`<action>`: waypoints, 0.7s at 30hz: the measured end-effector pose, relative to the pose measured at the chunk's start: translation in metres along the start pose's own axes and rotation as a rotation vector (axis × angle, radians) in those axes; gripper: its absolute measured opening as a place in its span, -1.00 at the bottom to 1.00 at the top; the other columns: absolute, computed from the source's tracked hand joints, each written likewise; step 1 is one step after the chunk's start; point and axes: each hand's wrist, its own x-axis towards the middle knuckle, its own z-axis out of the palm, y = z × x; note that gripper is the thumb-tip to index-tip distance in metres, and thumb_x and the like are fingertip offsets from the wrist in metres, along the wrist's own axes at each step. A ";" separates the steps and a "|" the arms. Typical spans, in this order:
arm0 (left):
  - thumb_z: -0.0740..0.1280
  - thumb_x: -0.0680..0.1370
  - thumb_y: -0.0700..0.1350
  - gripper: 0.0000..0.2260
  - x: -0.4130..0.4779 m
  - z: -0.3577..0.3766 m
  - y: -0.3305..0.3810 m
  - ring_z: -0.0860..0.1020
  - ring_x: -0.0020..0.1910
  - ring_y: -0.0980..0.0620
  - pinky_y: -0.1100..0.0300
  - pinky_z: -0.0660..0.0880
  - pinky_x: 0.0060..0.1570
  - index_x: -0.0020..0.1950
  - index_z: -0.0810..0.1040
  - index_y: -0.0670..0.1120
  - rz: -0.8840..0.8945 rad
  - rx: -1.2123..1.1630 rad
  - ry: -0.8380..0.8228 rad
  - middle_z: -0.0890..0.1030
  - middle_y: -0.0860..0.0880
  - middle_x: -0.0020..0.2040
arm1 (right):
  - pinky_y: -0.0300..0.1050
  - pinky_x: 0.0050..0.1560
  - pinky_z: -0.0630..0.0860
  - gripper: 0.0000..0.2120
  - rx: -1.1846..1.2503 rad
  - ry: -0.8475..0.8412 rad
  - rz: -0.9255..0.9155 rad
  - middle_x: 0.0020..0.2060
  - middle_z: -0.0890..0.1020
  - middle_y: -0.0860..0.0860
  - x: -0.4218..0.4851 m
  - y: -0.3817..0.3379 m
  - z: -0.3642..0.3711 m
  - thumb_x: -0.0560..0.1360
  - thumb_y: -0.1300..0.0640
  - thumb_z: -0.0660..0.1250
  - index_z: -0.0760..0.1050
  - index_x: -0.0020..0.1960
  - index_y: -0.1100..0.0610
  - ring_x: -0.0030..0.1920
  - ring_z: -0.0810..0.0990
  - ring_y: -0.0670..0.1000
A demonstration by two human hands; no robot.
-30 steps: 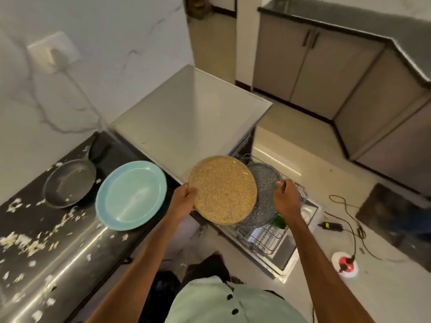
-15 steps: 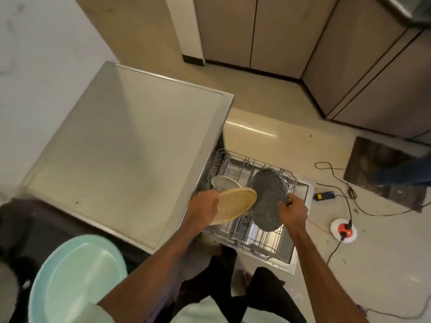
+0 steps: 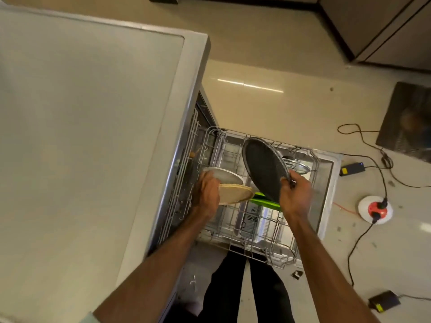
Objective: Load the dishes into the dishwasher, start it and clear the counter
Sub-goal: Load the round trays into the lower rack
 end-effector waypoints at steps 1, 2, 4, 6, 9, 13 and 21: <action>0.33 0.58 -0.26 -0.78 0.014 0.010 -0.001 0.41 0.37 -0.07 0.21 0.37 0.30 0.19 0.63 -0.13 -0.003 0.058 -0.028 0.46 -0.09 0.38 | 0.00 -0.07 0.58 -0.83 0.010 -0.004 -0.008 -0.17 0.66 0.03 0.008 0.002 0.009 0.57 0.28 0.31 0.66 0.01 0.13 -0.13 0.58 0.04; 0.34 0.57 -0.23 -0.78 0.026 0.019 0.001 0.35 0.43 -0.09 0.15 0.35 0.37 0.20 0.63 -0.12 0.004 0.138 -0.052 0.42 -0.10 0.44 | -0.04 -0.06 0.56 -0.82 0.013 -0.004 -0.018 -0.16 0.67 0.03 0.016 0.005 0.017 0.57 0.28 0.31 0.67 0.05 0.13 -0.12 0.58 0.03; 0.36 0.57 -0.19 -0.73 0.045 0.032 0.005 0.20 0.55 -0.13 0.00 0.25 0.49 0.27 0.59 -0.15 -0.018 0.275 -0.132 0.26 -0.13 0.58 | -0.12 -0.08 0.47 -0.77 0.009 -0.004 -0.042 -0.11 0.70 0.05 0.028 0.010 0.033 0.56 0.29 0.32 0.68 0.12 0.12 -0.10 0.58 0.03; 0.31 0.61 -0.19 -0.66 0.061 0.046 0.006 0.09 0.59 -0.13 -0.05 0.13 0.55 0.38 0.51 -0.19 -0.041 0.335 -0.166 0.12 -0.12 0.63 | -0.18 -0.09 0.39 -0.75 0.011 -0.016 -0.059 -0.08 0.72 0.06 0.040 0.015 0.044 0.56 0.31 0.32 0.69 0.14 0.14 -0.10 0.57 0.01; 0.26 0.63 -0.17 -0.61 0.075 0.065 0.005 0.06 0.61 -0.14 -0.07 0.11 0.55 0.47 0.42 -0.19 0.000 0.406 -0.221 0.07 -0.12 0.64 | -0.17 -0.04 0.44 -0.74 0.006 -0.036 -0.073 -0.06 0.71 0.03 0.053 0.021 0.054 0.56 0.31 0.31 0.68 0.17 0.12 -0.06 0.58 0.01; 0.34 0.61 -0.14 -0.65 0.078 0.076 0.005 0.22 0.54 -0.12 -0.06 0.23 0.49 0.39 0.50 -0.15 0.049 0.430 -0.273 0.11 -0.14 0.63 | -0.18 -0.05 0.50 -0.71 0.017 -0.091 -0.105 -0.12 0.62 -0.08 0.066 0.019 0.058 0.54 0.36 0.31 0.68 0.16 0.12 -0.06 0.55 -0.03; 0.43 0.55 -0.14 -0.67 0.063 0.084 -0.003 0.23 0.53 -0.12 -0.04 0.27 0.46 0.30 0.55 -0.19 -0.019 0.376 -0.309 0.04 -0.13 0.65 | 0.04 -0.17 0.64 -0.66 -0.035 -0.327 -0.274 -0.21 0.71 0.06 0.097 -0.003 0.084 0.46 0.43 0.25 0.71 -0.02 0.12 -0.17 0.64 0.05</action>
